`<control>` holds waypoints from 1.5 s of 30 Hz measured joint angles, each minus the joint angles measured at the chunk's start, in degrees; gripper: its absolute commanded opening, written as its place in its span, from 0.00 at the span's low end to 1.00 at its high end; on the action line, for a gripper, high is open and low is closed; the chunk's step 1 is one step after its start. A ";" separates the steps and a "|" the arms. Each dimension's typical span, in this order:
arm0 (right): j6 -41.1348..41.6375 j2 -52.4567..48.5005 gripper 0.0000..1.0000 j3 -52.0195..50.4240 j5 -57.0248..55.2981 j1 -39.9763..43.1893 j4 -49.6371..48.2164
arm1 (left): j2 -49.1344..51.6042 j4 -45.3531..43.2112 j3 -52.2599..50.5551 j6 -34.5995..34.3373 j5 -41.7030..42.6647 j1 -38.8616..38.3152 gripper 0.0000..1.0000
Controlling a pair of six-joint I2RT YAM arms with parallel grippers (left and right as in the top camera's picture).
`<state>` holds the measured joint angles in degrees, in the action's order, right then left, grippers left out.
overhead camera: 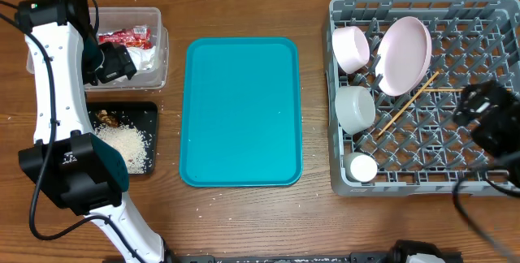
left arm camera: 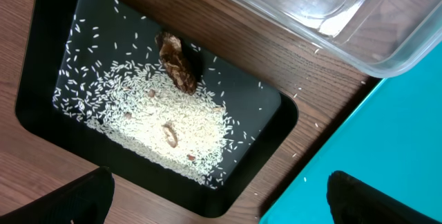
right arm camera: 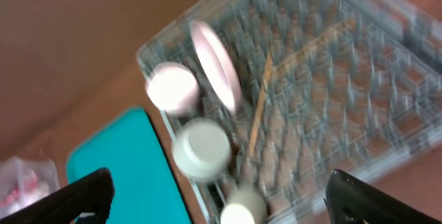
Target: Sort waste into correct bins and load items into the dishwasher
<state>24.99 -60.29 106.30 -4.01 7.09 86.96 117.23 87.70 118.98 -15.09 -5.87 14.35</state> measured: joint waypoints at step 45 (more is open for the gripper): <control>-10.03 59.45 1.00 -105.24 2.73 -9.77 -82.05 | 0.00 0.00 0.00 0.00 0.00 0.00 1.00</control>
<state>14.96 -0.84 1.06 -1.28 -2.68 4.91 117.23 87.70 118.98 -15.09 -5.87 14.35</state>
